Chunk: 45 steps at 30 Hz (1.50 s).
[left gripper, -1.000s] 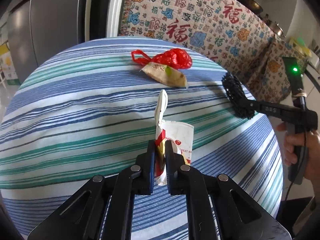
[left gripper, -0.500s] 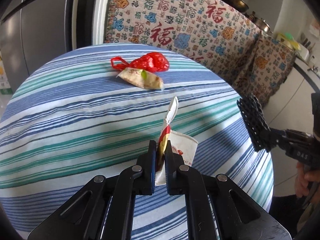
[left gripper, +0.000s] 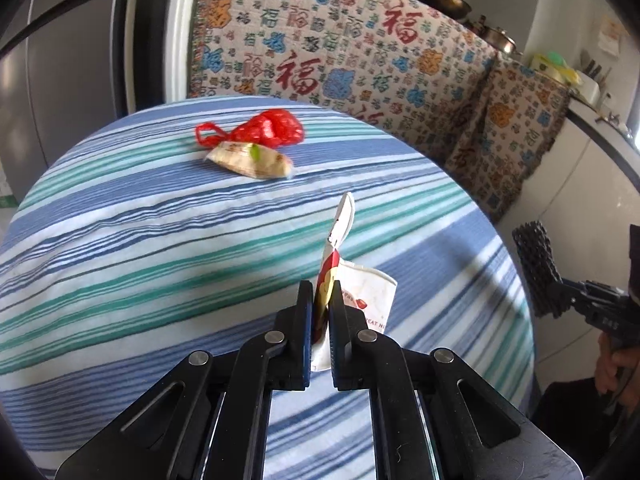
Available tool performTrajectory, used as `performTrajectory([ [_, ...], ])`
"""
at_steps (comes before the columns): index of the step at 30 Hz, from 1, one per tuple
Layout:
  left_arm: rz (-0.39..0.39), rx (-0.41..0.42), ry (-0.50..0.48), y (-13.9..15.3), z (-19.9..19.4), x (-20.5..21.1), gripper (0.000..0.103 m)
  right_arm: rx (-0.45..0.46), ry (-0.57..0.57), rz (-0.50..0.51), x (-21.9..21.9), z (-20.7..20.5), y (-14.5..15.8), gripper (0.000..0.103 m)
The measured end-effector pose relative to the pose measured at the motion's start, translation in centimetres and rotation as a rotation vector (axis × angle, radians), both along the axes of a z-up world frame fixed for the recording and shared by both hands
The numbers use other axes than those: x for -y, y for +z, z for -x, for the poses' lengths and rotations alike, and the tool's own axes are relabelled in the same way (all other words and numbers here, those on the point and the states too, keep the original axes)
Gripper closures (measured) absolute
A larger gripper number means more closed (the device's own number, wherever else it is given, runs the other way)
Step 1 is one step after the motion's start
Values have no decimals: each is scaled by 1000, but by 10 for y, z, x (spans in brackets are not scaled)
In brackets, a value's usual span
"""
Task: Collect trash
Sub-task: 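Carry the paper wrapper and black mesh net to the wastebasket and release both, then return both tools from the wastebasket to the table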
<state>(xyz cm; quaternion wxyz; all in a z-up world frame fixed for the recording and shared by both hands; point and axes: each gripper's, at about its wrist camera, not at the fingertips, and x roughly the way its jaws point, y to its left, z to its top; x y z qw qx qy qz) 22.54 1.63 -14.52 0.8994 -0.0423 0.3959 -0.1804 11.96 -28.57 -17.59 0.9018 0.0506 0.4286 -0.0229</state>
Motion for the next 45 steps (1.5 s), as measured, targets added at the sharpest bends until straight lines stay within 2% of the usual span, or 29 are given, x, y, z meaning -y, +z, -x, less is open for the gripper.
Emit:
performTrajectory([
  [3, -3, 27, -58, 13, 13, 23, 98, 0, -82, -25, 36, 20, -2, 83],
  [7, 68, 33, -160, 31, 31, 73, 98, -9, -203, -28, 86, 42, 3, 83],
  [11, 113, 24, -284, 42, 45, 142, 98, -37, -266, -29, 125, 56, 7, 83],
  [15, 110, 26, -408, 44, 59, 221, 98, -67, -288, 16, 160, 69, 11, 83],
  [17, 103, 22, -443, 38, 63, 253, 98, -66, -314, 12, 178, 80, 7, 83],
  [19, 108, -2, -472, 26, 64, 282, 98, -70, -345, -36, 198, 92, -8, 83],
  [22, 103, -18, -496, 6, 61, 319, 98, -142, -386, -91, 218, 99, -32, 83],
  [25, 104, -60, -500, -16, 53, 346, 98, -168, -371, -54, 223, 97, -35, 82],
  [30, 66, -98, -521, -43, 45, 376, 98, -220, -397, -46, 236, 100, -47, 81],
  [37, 34, -153, -554, -76, 37, 406, 96, -246, -390, -60, 244, 109, -64, 79],
  [39, 25, -162, -563, -84, 36, 413, 90, -241, -391, -65, 245, 109, -68, 72],
  [40, 23, -171, -569, -89, 36, 418, 87, -240, -390, -69, 245, 108, -70, 65],
  [41, 20, -178, -572, -92, 35, 421, 77, -242, -393, -64, 246, 108, -72, 58],
  [42, 19, -181, -573, -95, 34, 423, 69, -245, -398, -57, 246, 108, -74, 55],
  [45, 19, -171, -564, -94, 38, 422, 53, -248, -405, -51, 245, 108, -73, 52],
])
